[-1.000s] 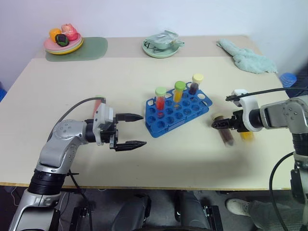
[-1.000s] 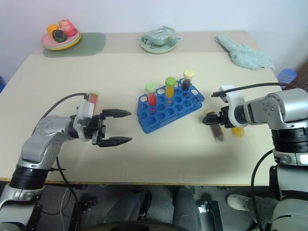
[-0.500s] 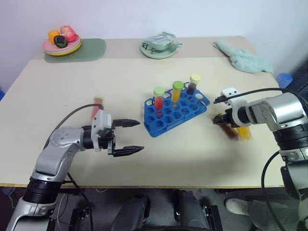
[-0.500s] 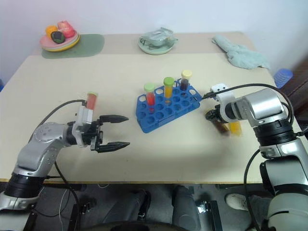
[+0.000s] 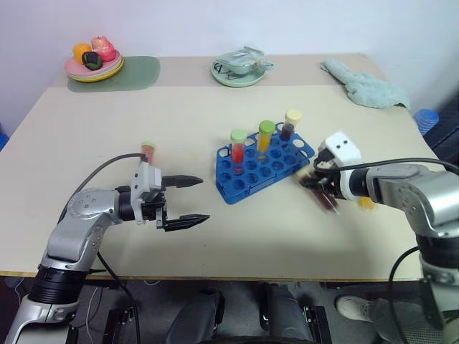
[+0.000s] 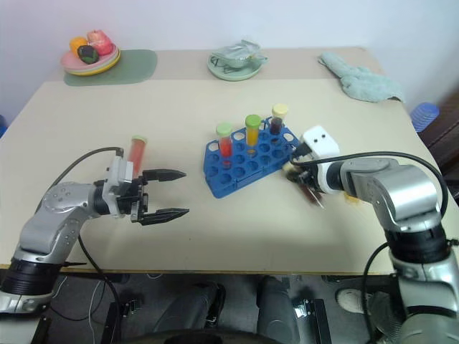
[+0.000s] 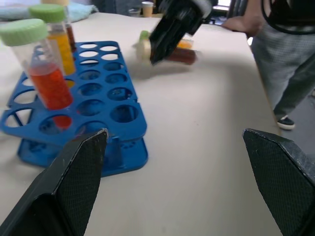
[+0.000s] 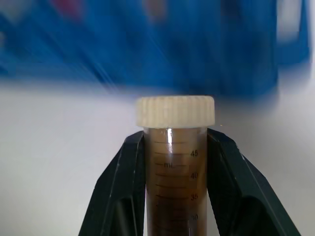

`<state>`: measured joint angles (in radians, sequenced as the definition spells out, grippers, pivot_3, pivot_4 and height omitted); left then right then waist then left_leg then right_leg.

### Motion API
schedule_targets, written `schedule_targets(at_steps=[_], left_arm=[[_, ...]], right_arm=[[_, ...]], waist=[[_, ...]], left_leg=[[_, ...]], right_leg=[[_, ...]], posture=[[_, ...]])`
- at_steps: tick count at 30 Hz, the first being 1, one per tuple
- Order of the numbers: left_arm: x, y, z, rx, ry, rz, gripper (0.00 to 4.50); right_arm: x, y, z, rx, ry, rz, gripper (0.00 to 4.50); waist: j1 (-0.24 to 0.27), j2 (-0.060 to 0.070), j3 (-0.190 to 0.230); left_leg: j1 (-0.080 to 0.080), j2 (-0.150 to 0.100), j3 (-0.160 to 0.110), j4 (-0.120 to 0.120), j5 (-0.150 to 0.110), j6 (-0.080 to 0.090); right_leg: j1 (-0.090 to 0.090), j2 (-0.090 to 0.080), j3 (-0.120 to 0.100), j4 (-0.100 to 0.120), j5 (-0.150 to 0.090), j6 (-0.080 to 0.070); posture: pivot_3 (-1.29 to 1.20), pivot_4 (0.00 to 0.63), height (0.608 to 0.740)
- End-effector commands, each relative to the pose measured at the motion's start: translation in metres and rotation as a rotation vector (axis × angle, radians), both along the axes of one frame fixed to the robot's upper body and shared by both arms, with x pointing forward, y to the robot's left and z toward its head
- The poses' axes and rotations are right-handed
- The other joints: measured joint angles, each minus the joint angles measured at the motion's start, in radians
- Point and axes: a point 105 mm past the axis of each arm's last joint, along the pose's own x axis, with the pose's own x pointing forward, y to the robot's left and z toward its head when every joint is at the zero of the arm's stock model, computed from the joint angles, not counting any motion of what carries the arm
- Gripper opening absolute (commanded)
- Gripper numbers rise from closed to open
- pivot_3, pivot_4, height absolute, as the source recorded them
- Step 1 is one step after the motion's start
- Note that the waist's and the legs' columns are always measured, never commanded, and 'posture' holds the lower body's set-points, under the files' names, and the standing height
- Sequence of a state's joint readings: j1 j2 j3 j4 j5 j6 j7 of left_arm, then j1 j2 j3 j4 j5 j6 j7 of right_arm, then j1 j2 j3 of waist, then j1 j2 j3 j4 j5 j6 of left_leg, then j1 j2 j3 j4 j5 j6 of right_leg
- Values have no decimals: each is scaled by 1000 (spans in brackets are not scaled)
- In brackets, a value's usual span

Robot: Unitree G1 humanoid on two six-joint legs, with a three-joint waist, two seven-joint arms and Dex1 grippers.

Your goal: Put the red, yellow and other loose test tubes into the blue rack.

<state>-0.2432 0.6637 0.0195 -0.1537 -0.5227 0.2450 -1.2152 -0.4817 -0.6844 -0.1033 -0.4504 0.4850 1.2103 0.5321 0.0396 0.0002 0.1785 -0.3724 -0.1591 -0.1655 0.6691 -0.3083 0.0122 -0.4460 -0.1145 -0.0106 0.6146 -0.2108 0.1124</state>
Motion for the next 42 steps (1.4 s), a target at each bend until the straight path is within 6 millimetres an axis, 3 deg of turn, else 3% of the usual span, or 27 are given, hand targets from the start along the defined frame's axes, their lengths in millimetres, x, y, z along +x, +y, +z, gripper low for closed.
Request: schedule_targets(at_steps=[1, 7, 16, 22, 35, 42], left_arm=[[7, 5, 8, -10, -55, 30, 4500], [18, 5, 8, -27, -65, 53, 4500], [25, 12, 9, -47, -97, 133, 4500], [21, 9, 13, -68, -122, 147, 4500], [25, -9, 26, -124, -162, 163, 4500], [22, -26, 32, -170, -151, 150, 4500]], right_arm=[[1, 8, 38, 12, -366, -30, 1558], [10, 26, 52, 207, -605, -36, 1558], [41, 9, 60, 486, -796, -232, 1558], [49, 3, 49, 516, -841, -259, 1558], [57, 25, 23, 557, -817, -239, 1558], [61, 27, 15, 558, -806, -248, 1558]], waist=[[-1, 0, 0], [-6, 0, 0], [-32, 0, 0], [-39, 1, 0], [-55, 1, 0], [-55, 1, 0]], left_leg=[[0, 0, 0, 0, 0, 0], [1, 0, 1, 0, 0, 0], [3, 0, 1, 0, 1, -2], [4, 0, 1, -1, 1, -2], [8, 1, 3, -1, 2, -4], [9, 1, 4, -1, 2, -4]], right_leg=[[0, 0, 0, 0, 0, 0], [0, 1, 1, 1, 0, 0], [0, 3, 2, 3, 0, 0], [0, 4, 3, 4, 0, -1], [0, 6, 7, 10, 0, -1], [0, 6, 9, 12, 0, -1]], posture=[[0, 150, 740], [0, 150, 740], [0, 150, 740], [0, 150, 740], [0, 150, 740], [0, 150, 740]])
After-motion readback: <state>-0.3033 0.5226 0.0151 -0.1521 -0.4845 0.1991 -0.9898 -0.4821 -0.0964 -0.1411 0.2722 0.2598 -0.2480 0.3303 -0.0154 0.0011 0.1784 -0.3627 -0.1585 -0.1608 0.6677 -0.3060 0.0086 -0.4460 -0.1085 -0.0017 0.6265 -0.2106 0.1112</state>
